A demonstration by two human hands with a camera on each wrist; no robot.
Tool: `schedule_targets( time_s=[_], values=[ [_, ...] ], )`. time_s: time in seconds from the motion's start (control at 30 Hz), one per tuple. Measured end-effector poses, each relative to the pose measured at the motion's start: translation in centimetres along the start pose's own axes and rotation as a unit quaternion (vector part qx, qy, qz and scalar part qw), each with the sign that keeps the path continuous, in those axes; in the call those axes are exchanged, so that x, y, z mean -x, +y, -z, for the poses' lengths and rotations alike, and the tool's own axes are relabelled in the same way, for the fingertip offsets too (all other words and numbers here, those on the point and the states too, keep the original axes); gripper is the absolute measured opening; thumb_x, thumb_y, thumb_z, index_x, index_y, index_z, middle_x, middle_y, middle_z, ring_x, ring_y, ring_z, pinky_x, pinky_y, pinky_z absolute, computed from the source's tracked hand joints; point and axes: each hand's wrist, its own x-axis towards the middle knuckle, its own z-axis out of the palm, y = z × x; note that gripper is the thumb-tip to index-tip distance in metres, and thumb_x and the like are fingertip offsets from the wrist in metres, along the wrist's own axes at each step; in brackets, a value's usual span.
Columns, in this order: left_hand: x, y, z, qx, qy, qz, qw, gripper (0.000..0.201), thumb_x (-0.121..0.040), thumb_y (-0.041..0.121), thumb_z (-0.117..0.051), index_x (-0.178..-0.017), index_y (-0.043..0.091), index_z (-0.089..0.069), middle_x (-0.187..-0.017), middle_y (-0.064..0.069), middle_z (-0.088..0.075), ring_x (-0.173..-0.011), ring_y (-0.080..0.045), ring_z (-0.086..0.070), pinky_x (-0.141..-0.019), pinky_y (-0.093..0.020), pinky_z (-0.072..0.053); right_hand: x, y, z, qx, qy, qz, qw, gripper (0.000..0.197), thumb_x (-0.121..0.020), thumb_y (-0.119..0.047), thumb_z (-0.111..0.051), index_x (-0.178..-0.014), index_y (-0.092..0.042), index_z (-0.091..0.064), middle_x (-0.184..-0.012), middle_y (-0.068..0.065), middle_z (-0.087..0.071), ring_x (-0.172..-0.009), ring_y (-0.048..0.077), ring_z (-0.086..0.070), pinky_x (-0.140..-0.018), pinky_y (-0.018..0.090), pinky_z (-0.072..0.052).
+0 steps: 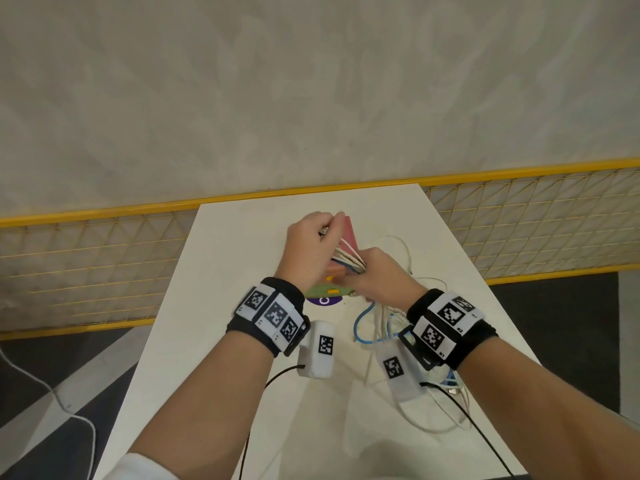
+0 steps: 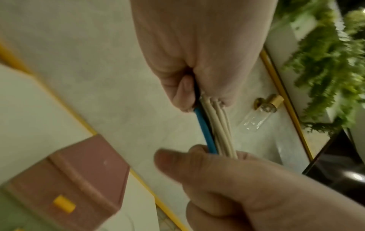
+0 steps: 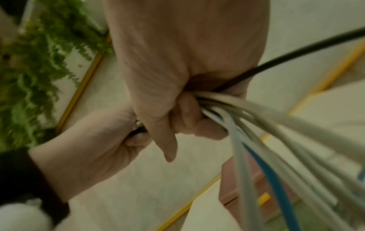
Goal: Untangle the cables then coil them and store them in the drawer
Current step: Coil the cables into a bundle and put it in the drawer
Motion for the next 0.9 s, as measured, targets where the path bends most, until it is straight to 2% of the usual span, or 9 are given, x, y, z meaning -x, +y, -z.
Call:
schedule_targets(
  time_s=[0.1, 0.23, 0.3, 0.37, 0.47, 0.57, 0.67, 0.8, 0.9],
  values=[
    [-0.1, -1.3, 0.0, -0.114, -0.053, 0.012, 0.992, 0.036, -0.099, 0.029, -0.048, -0.076, 0.006, -0.063, -0.079, -0.014, -0.061, -0.073, -0.018, -0.055, -0.072, -0.033, -0.046, -0.7, 0.9, 0.5, 0.13, 0.015, -0.034, 0.991, 0.018, -0.077, -0.009, -0.059, -0.061, -0.009, -0.051, -0.054, 0.003, -0.05, -0.055, 0.022, -0.049, -0.047, 0.025, -0.032],
    [0.6, 0.6, 0.0, -0.175, -0.073, -0.167, 0.968, 0.04, -0.097, 0.044, -0.041, -0.122, 0.019, -0.059, -0.119, 0.0, -0.058, -0.112, -0.019, -0.052, -0.099, -0.036, -0.037, -0.9, 1.2, 0.4, 0.234, -0.012, -0.025, 0.972, 0.011, -0.086, -0.008, -0.05, -0.08, -0.012, -0.057, -0.076, 0.002, -0.058, -0.08, 0.025, -0.059, -0.06, 0.026, -0.04],
    [1.5, 1.5, -0.7, -0.119, -0.205, -0.138, 0.962, 0.063, -0.093, 0.061, -0.035, -0.142, 0.022, -0.04, -0.119, -0.003, -0.061, -0.11, -0.018, -0.056, -0.094, -0.035, -0.043, -0.4, 1.0, 0.4, 0.168, -0.027, 0.0, 0.985, 0.022, -0.09, -0.006, -0.054, -0.111, -0.01, -0.057, -0.093, -0.009, -0.054, -0.089, 0.007, -0.054, -0.07, 0.017, -0.04],
    [2.5, 1.1, -1.3, -0.12, -0.256, -0.097, 0.954, 0.082, -0.084, 0.071, -0.026, -0.151, 0.025, -0.022, -0.087, -0.004, -0.064, -0.083, -0.019, -0.063, -0.074, -0.036, -0.051, -0.2, 0.7, 0.8, 0.062, -0.031, 0.041, 0.997, 0.02, -0.087, -0.002, -0.059, -0.093, -0.021, -0.057, -0.078, -0.015, -0.049, -0.071, 0.002, -0.049, -0.065, 0.018, -0.041],
    [2.6, -0.3, -1.2, -0.111, -0.256, -0.056, 0.959, 0.087, -0.08, 0.074, -0.027, -0.152, 0.026, -0.018, -0.084, -0.008, -0.067, -0.079, -0.021, -0.065, -0.074, -0.041, -0.053, -0.8, -0.4, 1.6, 0.064, -0.139, 0.058, 0.987, 0.029, -0.079, 0.002, -0.066, -0.06, -0.017, -0.055, -0.056, -0.008, -0.053, -0.051, 0.001, -0.054, -0.053, 0.016, -0.042],
    [2.4, -1.5, -0.4, -0.086, -0.285, -0.009, 0.955, 0.079, -0.08, 0.076, -0.04, -0.144, 0.03, -0.033, -0.113, -0.004, -0.068, -0.1, -0.019, -0.065, -0.088, -0.04, -0.053, -0.9, -1.0, 3.6, 0.064, -0.176, 0.06, 0.981, 0.011, -0.071, -0.012, -0.08, -0.074, -0.011, -0.069, -0.059, -0.009, -0.061, -0.049, -0.002, -0.054, -0.05, 0.012, -0.042],
    [2.6, -2.9, 0.8, -0.086, -0.268, -0.008, 0.96, 0.03, -0.091, 0.055, -0.053, -0.107, 0.032, -0.061, -0.092, 0.003, -0.069, -0.083, -0.016, -0.064, -0.078, -0.042, -0.053, -0.8, 0.3, 5.8, 0.088, -0.14, 0.014, 0.986, 0.02, -0.073, -0.031, -0.079, -0.06, -0.028, -0.064, -0.05, -0.008, -0.049, -0.04, 0.002, -0.041, -0.043, 0.016, -0.035],
    [2.2, -3.9, 2.2, -0.023, -0.154, 0.036, 0.987, 0.025, -0.1, 0.04, -0.044, -0.094, 0.029, -0.066, -0.07, -0.004, -0.06, -0.064, -0.017, -0.052, -0.062, -0.035, -0.042, 0.3, 1.9, 5.9, 0.038, -0.085, 0.029, 0.995, 0.029, -0.096, -0.04, -0.046, -0.079, -0.019, -0.056, -0.061, -0.005, -0.043, -0.048, 0.012, -0.041, -0.046, 0.029, -0.043],
    [2.0, -3.0, 1.4, 0.069, -0.066, 0.109, 0.989, 0.029, -0.101, 0.042, -0.041, -0.083, 0.029, -0.058, -0.06, 0.01, -0.046, -0.055, -0.008, -0.042, -0.055, -0.026, -0.036, 0.9, 2.3, 3.5, 0.001, -0.035, 0.044, 0.998, 0.028, -0.101, -0.033, -0.03, -0.086, -0.02, -0.049, -0.066, -0.007, -0.041, -0.049, 0.005, -0.039, -0.048, 0.033, -0.044]
  ],
)
